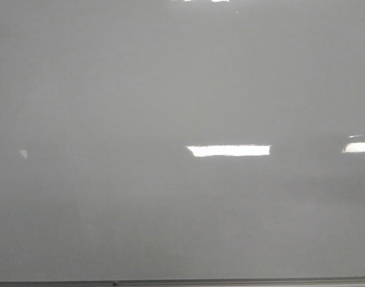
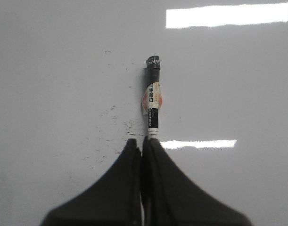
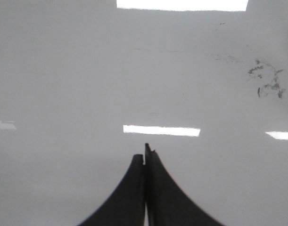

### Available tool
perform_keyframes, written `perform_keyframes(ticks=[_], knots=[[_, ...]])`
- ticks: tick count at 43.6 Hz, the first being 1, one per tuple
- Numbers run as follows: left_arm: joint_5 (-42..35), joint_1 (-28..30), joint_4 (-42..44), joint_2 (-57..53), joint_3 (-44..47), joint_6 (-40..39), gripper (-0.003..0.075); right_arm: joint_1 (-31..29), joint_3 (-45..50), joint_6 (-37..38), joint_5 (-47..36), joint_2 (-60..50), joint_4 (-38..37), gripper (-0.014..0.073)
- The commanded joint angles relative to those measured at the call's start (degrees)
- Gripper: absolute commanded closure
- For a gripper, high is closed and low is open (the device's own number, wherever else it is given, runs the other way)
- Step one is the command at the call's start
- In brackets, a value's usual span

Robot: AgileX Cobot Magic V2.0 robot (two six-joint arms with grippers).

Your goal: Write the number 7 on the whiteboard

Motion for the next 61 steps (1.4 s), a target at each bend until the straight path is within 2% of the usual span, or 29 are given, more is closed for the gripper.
perform_keyframes(ticks=[1,24,30,35,41,52,61], knots=[[-4.61,0.01,-0.4,-0.7,0.76,-0.21,0.0741,-0.39,-0.13,-0.18,-4.44,-1.04,-0.12,0.0661],[-4.61,0.01,-0.4,-0.7,0.76,-0.21,0.0741,-0.39,-0.13,-0.18,-4.5,-1.04,-0.12,0.0661],[-4.71,0.01,-0.4,-0.7,0.76,-0.21,0.0741,-0.39,-0.13,-0.18,-7.35,-1.04,-0.12,0.0661],[-8.75,0.01,-0.53,-0.7,0.65,-0.33,0.0741,-0.39,-0.66,-0.18,-8.56,-1.04,-0.12,0.0661],[-11.71,-0.09,-0.68,-0.7,-1.72,-1.04,0.0741,-0.39,-4.54,-0.18,-5.17,-1.04,-0.12,0.0661],[-1.18,-0.09,-0.46,-0.34,-14.0,-1.04,0.0741,-0.39,-18.12,-0.18,7.91,1.26,-0.12,0.0661],[8.56,-0.09,0.05,4.33,-25.47,-1.04,0.0741,-0.39,-30.33,-0.18,16.25,9.91,-0.07,0.0661]])
